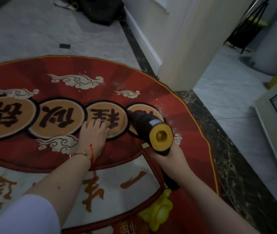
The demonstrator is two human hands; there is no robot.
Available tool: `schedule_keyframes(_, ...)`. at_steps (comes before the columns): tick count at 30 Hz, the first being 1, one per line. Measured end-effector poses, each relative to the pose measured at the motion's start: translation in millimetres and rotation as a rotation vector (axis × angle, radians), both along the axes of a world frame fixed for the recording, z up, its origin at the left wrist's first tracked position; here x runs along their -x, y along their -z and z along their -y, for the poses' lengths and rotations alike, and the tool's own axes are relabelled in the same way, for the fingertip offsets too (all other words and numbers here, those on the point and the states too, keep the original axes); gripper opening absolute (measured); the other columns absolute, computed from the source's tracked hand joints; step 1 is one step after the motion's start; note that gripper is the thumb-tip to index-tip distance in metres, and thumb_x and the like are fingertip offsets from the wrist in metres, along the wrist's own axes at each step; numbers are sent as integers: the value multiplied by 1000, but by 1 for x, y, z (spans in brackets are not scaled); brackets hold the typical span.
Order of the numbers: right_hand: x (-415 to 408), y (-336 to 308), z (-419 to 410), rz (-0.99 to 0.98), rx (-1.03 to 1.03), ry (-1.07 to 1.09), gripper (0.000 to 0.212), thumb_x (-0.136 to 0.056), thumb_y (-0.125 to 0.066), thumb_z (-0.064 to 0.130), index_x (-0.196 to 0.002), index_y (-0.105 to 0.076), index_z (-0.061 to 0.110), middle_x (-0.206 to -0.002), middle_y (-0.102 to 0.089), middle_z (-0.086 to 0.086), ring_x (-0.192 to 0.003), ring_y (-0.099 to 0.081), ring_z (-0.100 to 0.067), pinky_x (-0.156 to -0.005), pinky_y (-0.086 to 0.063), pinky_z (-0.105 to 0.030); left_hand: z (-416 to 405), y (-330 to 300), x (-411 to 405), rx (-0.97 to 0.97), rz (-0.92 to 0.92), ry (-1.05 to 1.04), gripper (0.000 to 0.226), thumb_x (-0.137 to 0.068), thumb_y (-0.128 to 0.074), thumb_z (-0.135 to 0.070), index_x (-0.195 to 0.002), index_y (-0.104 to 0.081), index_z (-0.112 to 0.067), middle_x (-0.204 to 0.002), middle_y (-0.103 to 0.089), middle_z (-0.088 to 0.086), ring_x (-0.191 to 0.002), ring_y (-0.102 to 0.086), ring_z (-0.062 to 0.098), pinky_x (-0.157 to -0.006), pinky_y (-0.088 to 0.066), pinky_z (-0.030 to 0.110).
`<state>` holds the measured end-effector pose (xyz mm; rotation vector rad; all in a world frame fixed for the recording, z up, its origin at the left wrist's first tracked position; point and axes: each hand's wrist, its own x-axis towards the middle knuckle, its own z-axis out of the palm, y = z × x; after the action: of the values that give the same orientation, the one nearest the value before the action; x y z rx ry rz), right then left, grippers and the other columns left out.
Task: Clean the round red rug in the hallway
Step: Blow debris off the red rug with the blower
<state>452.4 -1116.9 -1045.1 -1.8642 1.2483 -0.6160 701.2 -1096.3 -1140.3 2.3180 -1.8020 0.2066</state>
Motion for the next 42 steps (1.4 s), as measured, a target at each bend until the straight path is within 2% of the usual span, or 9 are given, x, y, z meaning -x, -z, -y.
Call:
schedule_keyframes(7,7,1,-18,-19,-5,35,21,-76,-70,8,-95,-62,11,-87,-68,-2,-79,-62,-10,-61,-47,-18,-38,4,13,-16,6,3,50,-92,-26,-36,-109,-63,-6,-104,-62,12,-93,-59,32,-78,-47,41)
schedule_keyframes(10,-8,1,-11,20,2,60,22,-77,-69,10,-97,-62,13,-89,-66,1,-79,-60,-5,-56,-42,-7,-48,0,25,-43,18,-3,48,-93,-28,-36,-111,-61,-6,-106,-61,13,-97,-58,32,-81,-47,43)
schedule_keyframes(14,12,-1,-35,12,-39,69,30,-77,-70,7,-99,-58,23,-89,-63,9,-78,-55,3,-59,-43,-6,-59,-1,35,-40,14,-35,34,-90,-60,-28,-112,-63,-3,-110,-64,17,-99,-60,35,-83,-49,46)
schedule_keyframes(17,35,0,-56,-8,-31,78,33,-74,-70,2,-89,-55,27,-83,-60,15,-74,-54,6,-56,-43,-4,-66,-1,39,-35,8,-47,33,-84,-68,-24,-107,-66,0,-105,-66,20,-96,-63,37,-80,-52,47)
schedule_keyframes(20,33,-2,-51,-1,-37,82,30,-75,-71,6,-96,-57,24,-87,-63,12,-78,-57,2,-59,-44,-9,-72,-1,45,-58,-15,-45,39,-79,-74,-25,-107,-66,1,-106,-66,22,-97,-63,38,-79,-52,47)
schedule_keyframes(24,7,-3,-33,20,-18,75,30,-77,-71,9,-105,-60,16,-93,-62,4,-86,-57,-9,-66,-42,-19,-80,0,51,-59,-16,-69,34,-84,-68,-24,-107,-65,1,-106,-65,22,-96,-63,38,-80,-52,46)
schedule_keyframes(31,48,-2,-87,-10,-62,63,30,-74,-70,4,-95,-57,20,-84,-61,11,-75,-56,2,-55,-42,-6,-101,-2,55,-123,-69,-76,43,-86,-67,-30,-116,-63,0,-116,-63,21,-107,-59,38,-86,-50,48)
schedule_keyframes(36,70,2,-114,-16,-79,39,30,-73,-71,2,-88,-56,22,-79,-61,11,-69,-57,6,-56,-42,-6,-112,-6,65,-148,-132,-108,53,-100,-36,-39,-143,-38,-7,-147,-38,14,-137,-32,31,-112,-25,45)
schedule_keyframes(42,54,-4,-108,11,-83,51,30,-75,-70,4,-86,-53,26,-84,-59,7,-76,-54,-4,-53,-39,-6,-124,-8,80,-159,-200,-117,58,-100,-31,-43,-146,-32,-7,-151,-32,14,-141,-25,30,-115,-17,45)
